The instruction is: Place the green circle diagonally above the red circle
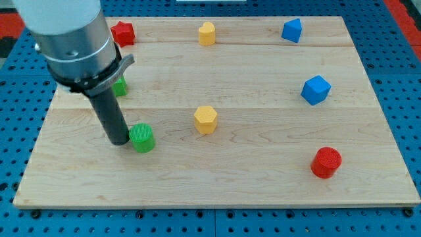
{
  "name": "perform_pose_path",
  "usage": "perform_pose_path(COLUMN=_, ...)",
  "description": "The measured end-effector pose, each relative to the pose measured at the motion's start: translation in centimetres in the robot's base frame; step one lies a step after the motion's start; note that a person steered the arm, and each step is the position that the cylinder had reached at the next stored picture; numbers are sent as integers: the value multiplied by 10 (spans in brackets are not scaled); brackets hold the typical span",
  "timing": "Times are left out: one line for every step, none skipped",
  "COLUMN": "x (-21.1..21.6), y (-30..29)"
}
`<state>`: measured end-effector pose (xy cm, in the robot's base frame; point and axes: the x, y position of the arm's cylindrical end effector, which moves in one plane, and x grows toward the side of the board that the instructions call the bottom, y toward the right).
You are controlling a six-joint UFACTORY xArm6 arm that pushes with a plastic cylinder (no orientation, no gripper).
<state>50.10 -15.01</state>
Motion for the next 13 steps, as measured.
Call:
perform_pose_path(x=-9, y=0)
perform_pose_path(x=-6, y=-7)
perform_pose_path(x=1, y=-14)
perform_pose_path(x=3, y=-14)
perform_pose_path(x=18, y=17)
perform_pose_path(x=21, y=47)
perform_pose_path(x=21, y=62)
perform_pose_path(x=21, y=74)
perform_pose_path(x=20, y=82)
perform_pose_path(x=5, y=82)
perform_pose_path(x=1, y=82)
perform_pose_path(x=1, y=89)
perform_pose_path(x=2, y=127)
